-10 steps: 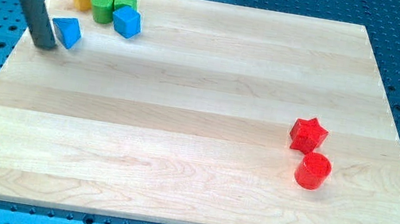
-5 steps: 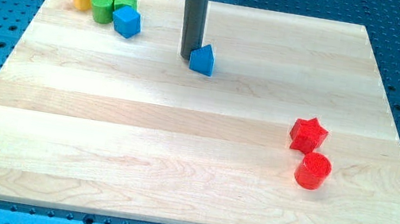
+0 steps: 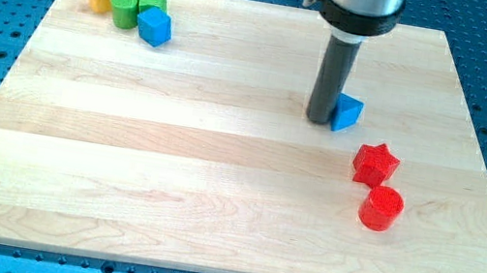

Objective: Push the triangle to the top of the red star

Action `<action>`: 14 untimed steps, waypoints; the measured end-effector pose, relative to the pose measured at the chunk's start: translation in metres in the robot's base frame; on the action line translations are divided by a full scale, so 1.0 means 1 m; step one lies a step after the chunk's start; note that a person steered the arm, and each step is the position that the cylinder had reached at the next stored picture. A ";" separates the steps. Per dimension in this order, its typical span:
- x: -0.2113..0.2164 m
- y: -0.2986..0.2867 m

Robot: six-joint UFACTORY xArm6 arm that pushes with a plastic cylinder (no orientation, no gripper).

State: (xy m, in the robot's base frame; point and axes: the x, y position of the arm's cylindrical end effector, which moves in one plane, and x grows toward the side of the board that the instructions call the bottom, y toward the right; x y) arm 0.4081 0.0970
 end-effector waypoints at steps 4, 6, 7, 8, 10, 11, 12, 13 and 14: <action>-0.006 -0.042; -0.055 0.043; -0.043 0.077; -0.035 0.088; -0.029 0.080; -0.034 0.059; -0.046 0.051; -0.042 0.051; -0.041 0.053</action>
State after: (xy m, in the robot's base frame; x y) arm 0.3667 0.1503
